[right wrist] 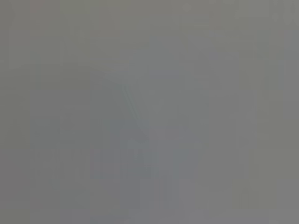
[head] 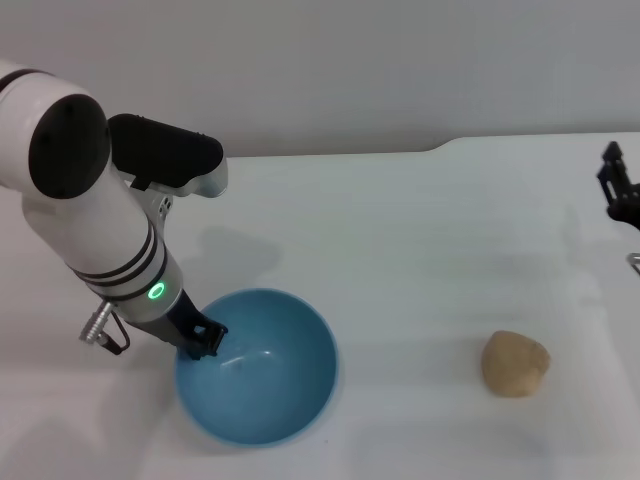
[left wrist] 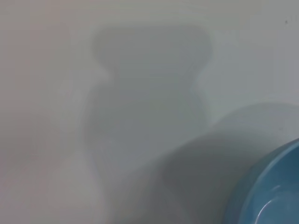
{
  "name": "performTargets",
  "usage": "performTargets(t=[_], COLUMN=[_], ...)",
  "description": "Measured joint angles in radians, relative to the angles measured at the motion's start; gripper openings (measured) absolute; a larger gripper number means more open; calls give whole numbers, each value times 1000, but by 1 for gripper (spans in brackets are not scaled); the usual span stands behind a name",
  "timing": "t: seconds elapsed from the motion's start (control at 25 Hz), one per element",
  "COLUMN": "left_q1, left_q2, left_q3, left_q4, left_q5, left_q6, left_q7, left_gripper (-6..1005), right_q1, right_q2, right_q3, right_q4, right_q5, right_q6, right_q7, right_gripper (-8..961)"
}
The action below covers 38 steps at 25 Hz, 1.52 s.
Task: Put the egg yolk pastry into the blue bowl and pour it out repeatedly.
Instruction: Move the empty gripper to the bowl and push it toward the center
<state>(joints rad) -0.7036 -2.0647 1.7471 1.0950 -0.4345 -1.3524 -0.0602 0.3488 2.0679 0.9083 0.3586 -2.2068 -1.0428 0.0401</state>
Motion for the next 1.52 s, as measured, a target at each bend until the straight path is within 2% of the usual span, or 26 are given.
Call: performTargets(t=[0.12, 0.2, 0.32, 0.36, 0.4, 0.56, 0.72, 0.88, 1.0, 1.08, 1.16, 1.2, 1.24, 1.32, 1.4, 1.48, 1.52], left_q1=[-7, -10, -16, -17, -18, -22, -23, -27, -28, -29, -30, -37, -39, -43, -50, -54, -55], left_q2=[0, 0, 2, 2, 3, 3, 3, 3, 3, 3, 3, 3, 3, 4, 4, 4, 4], left_q3=[-6, -14, -26, -29, -32, -40, -40, -40, -40, -44, -47, -52, -52, -52, -53, -53, -53], left_q4=[0, 0, 0, 1, 1, 1, 1, 0, 0, 0, 0, 0, 0, 0, 0, 0, -1], left_q5=[0, 0, 0, -1, 0, -1, -1, -1, -2, -1, -1, -1, -1, -1, -1, -1, -1], left_q6=[-8, -19, -39, -43, -44, -45, -46, -50, -53, -53, -54, -55, -55, -58, -64, -68, -68], left_q7=[-3, -4, -3, -2, 0, 7, 8, 9, 9, 10, 10, 12, 12, 12, 12, 13, 13], left_gripper=[24, 23, 21, 20, 19, 17, 16, 15, 15, 15, 15, 15, 15, 15, 15, 16, 16], right_q1=[-11, -24, -33, -34, -34, -34, -40, -59, -75, -84, -87, -83, -83, -68, -43, -10, 3], right_q2=[-10, -33, -91, -128, -128, -185, -237, -276, -294, -291, -266, -218, -218, -142, -69, -15, -6], right_q3=[0, 1, 3, 4, 4, 26, 61, 108, 156, 207, 296, 416, 416, 595, 758, 881, 913], right_q4=[42, 91, 183, 245, 245, 383, 565, 802, 965, 1065, 1152, 1191, 1191, 1185, 1160, 1140, 1133], right_q5=[-59, -106, -204, -288, -288, -449, -581, -645, -642, -630, -574, -447, -447, -279, -185, -157, -165], right_q6=[5, 36, 126, 198, 198, 371, 616, 937, 1159, 1327, 1515, 1700, 1700, 1888, 2033, 2166, 2206], right_q7=[66, 148, 294, 363, 363, 479, 560, 569, 546, 507, 404, 232, 232, -22, -213, -346, -374], right_gripper=[541, 541, 541, 541, 541, 541, 541, 542, 542, 542, 542, 542, 542, 542, 541, 541, 541])
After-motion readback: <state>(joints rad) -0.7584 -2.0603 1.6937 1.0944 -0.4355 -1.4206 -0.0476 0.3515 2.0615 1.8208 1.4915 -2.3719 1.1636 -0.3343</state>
